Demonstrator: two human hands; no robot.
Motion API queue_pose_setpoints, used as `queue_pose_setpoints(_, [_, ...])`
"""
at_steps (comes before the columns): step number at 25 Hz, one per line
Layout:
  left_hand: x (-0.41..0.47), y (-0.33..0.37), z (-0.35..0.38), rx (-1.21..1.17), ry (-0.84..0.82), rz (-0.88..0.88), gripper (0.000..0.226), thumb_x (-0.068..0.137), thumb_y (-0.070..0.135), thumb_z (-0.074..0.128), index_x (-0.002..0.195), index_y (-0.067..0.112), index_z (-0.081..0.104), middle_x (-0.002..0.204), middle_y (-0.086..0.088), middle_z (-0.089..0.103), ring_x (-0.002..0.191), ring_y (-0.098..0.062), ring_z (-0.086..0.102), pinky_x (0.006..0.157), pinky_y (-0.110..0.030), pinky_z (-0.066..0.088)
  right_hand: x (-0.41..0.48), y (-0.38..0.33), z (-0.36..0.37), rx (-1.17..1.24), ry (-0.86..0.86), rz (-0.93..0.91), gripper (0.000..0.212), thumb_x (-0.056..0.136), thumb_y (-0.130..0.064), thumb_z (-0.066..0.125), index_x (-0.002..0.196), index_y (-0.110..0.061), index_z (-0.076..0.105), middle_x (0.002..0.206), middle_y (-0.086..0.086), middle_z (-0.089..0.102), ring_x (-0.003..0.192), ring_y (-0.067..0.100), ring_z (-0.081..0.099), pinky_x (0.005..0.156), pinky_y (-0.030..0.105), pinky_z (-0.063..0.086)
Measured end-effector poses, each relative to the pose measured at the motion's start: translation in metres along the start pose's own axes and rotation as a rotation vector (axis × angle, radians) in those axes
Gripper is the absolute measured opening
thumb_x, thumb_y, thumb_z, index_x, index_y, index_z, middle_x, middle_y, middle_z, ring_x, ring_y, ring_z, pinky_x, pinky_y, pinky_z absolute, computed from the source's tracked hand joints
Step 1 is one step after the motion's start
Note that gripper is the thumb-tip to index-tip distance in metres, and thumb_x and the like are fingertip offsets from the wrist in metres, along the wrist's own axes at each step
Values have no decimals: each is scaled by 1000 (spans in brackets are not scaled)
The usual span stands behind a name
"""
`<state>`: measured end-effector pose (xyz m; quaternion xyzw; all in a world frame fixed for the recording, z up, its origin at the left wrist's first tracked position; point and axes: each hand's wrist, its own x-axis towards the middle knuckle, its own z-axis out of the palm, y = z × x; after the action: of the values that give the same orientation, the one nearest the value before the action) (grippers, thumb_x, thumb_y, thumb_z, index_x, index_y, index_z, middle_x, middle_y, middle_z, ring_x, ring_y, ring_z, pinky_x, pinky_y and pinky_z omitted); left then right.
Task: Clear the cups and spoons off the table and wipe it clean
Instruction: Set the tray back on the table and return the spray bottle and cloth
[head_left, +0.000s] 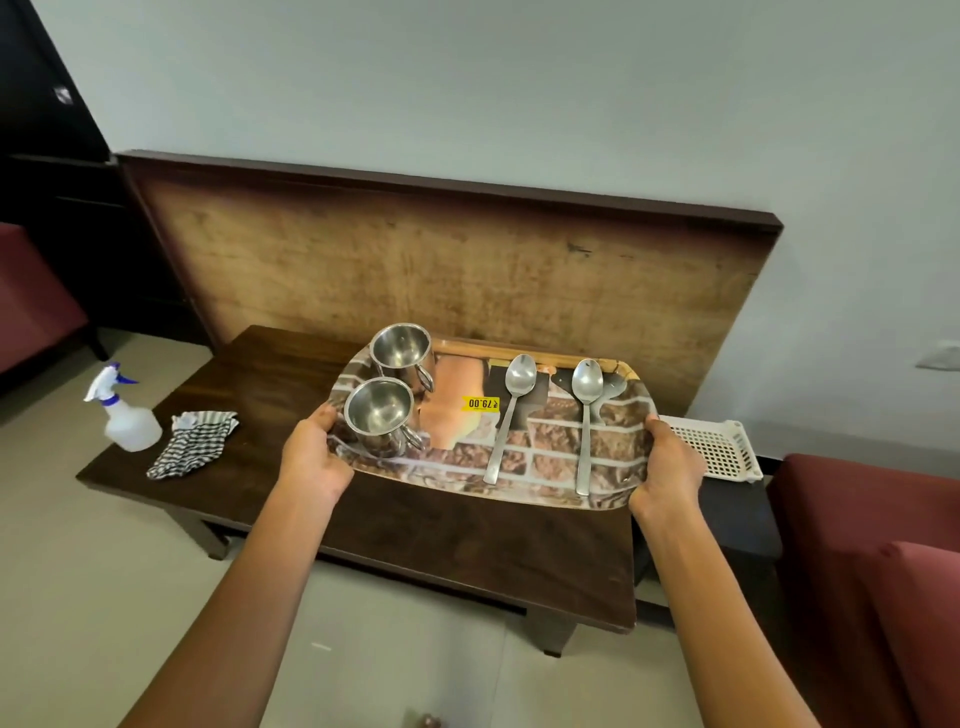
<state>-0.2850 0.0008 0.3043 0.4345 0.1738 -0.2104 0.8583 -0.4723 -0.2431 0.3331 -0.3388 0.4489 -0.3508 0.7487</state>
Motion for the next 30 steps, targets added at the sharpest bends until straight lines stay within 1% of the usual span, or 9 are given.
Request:
queue_pose_setpoints(5, [58,51,-12,19,1,-30,29,98,15,34,101,11,62,113,-16,61,106,-31,57,99,-51,41,14,44,75,-2,10,-32,20,93,-17,57,75,-9,62,77,2,67,73,17,66,68,34,56])
queue_pose_setpoints(9, [90,90,-10,74,-8,-53,30,99,13,31,94,11,61,99,-13,62,91,-27,59,91,-47,43,30,72,127,-41,49,-4,19,92,-19,59,76,-9,65,81,5,69,79,20,68,75,40,56])
queue_pose_setpoints(12, [114,119,-17,116,-17,-84,27,98,15,34,95,9,59,93,-11,64,89,-24,60,78,-41,47,38,93,161,-101,87,9,20,92,-20,59,76,-9,65,82,5,69,81,21,68,76,40,56])
queue_pose_setpoints(16, [167,147,-34,112,-21,-128,23,95,16,39,94,6,59,94,-9,66,90,-22,61,79,-37,46,56,117,197,-169,83,31,20,93,-19,57,77,-8,64,83,6,67,80,20,66,74,38,55])
queue_pose_setpoints(18, [203,157,-40,214,-16,-164,29,97,10,32,90,6,60,82,-8,71,79,-19,64,76,-34,46,69,135,217,-194,88,52,19,94,-18,55,81,-7,63,86,7,67,81,20,65,74,39,55])
queue_pose_setpoints(21, [258,161,-43,322,-1,-212,35,97,0,26,91,6,59,87,-11,64,71,-16,62,71,-29,45,89,160,244,-218,143,67,14,93,-17,57,87,-6,63,87,7,66,83,21,64,78,40,53])
queue_pose_setpoints(24, [312,166,-48,374,44,-242,30,97,-5,28,100,7,55,80,-7,56,54,-12,59,74,-26,45,110,182,273,-243,209,80,19,89,-14,62,103,-2,64,82,4,64,74,15,62,74,35,50])
queue_pose_setpoints(27, [363,167,-58,457,33,-301,36,96,-7,26,121,6,49,82,-7,57,70,-17,57,67,-31,44,129,209,295,-267,280,128,26,86,-13,66,107,1,64,87,8,64,72,16,61,75,36,51])
queue_pose_setpoints(30, [403,157,-73,553,17,-366,40,95,-9,24,124,5,48,85,-7,59,72,-18,55,62,-31,45,152,237,305,-291,363,176,27,85,-13,67,107,2,64,92,11,65,79,23,62,76,38,52])
